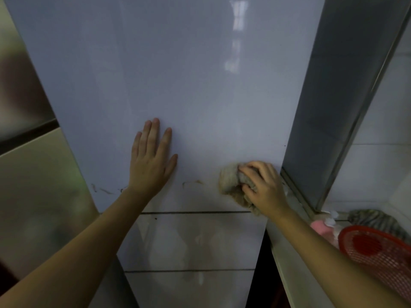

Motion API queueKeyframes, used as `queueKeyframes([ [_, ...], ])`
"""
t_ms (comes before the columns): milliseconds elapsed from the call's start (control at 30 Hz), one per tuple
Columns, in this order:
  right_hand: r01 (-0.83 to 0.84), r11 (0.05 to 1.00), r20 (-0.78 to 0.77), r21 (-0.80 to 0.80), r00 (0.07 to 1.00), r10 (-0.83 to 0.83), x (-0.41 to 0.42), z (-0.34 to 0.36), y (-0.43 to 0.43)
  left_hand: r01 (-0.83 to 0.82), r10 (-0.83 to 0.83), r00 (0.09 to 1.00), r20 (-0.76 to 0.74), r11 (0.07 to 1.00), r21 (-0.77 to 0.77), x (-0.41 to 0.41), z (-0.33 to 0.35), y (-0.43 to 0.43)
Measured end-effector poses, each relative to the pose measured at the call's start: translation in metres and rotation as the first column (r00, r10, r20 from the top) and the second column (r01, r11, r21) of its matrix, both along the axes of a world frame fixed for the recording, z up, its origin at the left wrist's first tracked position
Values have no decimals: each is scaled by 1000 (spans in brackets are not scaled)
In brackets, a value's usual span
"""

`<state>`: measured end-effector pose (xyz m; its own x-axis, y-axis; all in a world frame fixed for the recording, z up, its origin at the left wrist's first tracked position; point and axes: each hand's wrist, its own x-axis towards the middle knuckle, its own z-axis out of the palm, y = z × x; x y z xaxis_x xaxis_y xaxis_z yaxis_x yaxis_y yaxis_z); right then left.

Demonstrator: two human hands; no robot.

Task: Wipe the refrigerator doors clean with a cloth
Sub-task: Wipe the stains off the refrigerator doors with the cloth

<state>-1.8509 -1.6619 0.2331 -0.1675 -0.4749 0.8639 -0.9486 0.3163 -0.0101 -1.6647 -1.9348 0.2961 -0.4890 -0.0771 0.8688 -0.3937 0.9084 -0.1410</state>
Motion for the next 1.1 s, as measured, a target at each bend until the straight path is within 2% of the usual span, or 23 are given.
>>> queueKeyframes([
  [133, -36, 993, -16, 112, 999, 38, 1, -30, 3, 24, -24, 1000, 2, 1000, -18, 7, 3, -2],
  [267, -62, 989, 21, 133, 998, 59, 3, -25, 11, 23, -23, 1000, 0, 1000, -8, 19, 4, -9],
  [367, -48, 997, 53, 67, 998, 44, 5, -5, 15, 7, -7, 999, -31, 1000, 1, 29, 2, -19],
  [533, -38, 991, 92, -130, 994, 50, 10, 38, 11, 1, 1, 999, -46, 999, 51, 42, -7, -34],
  [700, -94, 973, 19, -211, 995, 100, 23, 67, -19, -12, 15, 998, -59, 998, 63, 55, -15, -49],
  [967, -93, 990, -100, -107, 992, 82, 40, 30, -84, -31, 32, 999, -33, 999, 35, 68, -21, -73],
  [1100, -102, 991, -92, -86, 991, 94, 51, 13, -99, -6, 6, 1000, -18, 1000, 1, 73, -23, -82],
])
